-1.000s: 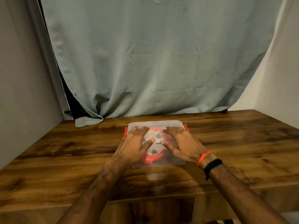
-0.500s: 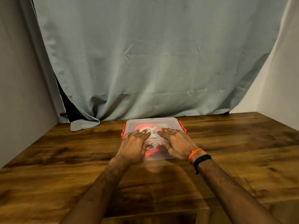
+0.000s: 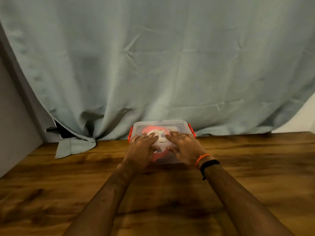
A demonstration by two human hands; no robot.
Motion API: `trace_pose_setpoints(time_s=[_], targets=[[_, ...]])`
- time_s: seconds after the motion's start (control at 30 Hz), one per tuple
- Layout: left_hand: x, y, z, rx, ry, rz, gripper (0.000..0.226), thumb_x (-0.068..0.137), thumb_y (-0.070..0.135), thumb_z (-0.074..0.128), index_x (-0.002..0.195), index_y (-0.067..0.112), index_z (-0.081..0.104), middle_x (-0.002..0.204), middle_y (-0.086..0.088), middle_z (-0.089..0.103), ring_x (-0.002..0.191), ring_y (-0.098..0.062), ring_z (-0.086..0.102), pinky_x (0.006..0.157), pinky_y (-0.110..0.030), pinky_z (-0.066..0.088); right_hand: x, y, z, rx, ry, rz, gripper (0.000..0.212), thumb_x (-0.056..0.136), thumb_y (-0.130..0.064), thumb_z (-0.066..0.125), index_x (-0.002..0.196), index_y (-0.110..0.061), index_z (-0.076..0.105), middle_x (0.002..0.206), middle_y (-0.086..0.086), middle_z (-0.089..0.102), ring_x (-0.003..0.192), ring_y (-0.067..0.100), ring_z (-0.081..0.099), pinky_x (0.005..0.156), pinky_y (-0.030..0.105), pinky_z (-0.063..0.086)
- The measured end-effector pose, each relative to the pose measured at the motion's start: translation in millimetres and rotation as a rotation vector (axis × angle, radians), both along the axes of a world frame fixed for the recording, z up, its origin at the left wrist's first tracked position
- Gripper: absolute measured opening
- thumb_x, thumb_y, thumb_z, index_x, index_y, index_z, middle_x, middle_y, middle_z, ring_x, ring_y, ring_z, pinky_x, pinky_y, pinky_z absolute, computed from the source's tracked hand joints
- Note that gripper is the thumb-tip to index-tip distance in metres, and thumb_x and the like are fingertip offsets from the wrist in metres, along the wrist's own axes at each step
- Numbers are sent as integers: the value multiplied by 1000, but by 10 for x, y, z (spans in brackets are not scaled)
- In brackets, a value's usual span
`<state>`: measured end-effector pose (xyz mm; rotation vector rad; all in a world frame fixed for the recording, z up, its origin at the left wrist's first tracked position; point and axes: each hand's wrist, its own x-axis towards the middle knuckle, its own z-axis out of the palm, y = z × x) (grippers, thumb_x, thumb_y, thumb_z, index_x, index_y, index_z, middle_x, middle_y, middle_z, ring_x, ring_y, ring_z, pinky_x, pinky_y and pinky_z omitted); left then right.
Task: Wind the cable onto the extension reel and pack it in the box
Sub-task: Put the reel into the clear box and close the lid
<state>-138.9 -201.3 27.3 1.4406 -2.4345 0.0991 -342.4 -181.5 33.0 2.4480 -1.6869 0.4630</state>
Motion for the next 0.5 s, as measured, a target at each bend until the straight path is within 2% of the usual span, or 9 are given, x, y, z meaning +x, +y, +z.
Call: trace_pose_setpoints(time_s=[0.13, 0.27, 0.4, 0.43, 0.5], targets=[[-42, -180, 60, 8, -35, 3, 66, 91, 47, 23, 150, 25, 41, 160, 1, 36, 148, -23, 31, 118, -38, 19, -17, -229, 9, -6, 15, -1, 54, 97, -44, 42, 146, -23, 37, 149, 11, 43, 138, 25, 39, 112, 44, 33], [-46, -252, 85, 12, -44, -6, 90, 79, 59, -1, 151, 23, 40, 160, 0, 35, 149, -23, 30, 119, -38, 19, -19, -315, 36, 23, 26, -7, 58, 95, -48, 33, 147, -24, 35, 150, 10, 42, 138, 25, 39, 113, 43, 32], [-26, -299, 127, 86, -26, -6, 98, 72, 65, -2, 153, 24, 35, 161, 2, 32, 151, -20, 24, 120, -37, 15, -24, -309, 138, 86, 47, -19, 61, 97, -51, 37, 150, -24, 27, 156, 8, 32, 143, 23, 29, 117, 41, 22], [-20, -303, 148, 111, -20, -2, 100, 71, 67, -2, 154, 23, 33, 162, 1, 31, 152, -20, 22, 121, -36, 14, -30, -306, 181, 99, 29, -25, 65, 95, -56, 37, 151, -23, 26, 156, 8, 32, 144, 22, 28, 118, 40, 20], [-27, -288, 267, 133, -6, 24, 105, 70, 71, -1, 154, 18, 30, 162, -3, 31, 152, -22, 21, 121, -37, 12, -33, -291, 339, 108, -13, -59, 83, 85, -70, 24, 151, -20, 25, 156, 10, 30, 144, 23, 28, 118, 41, 17]])
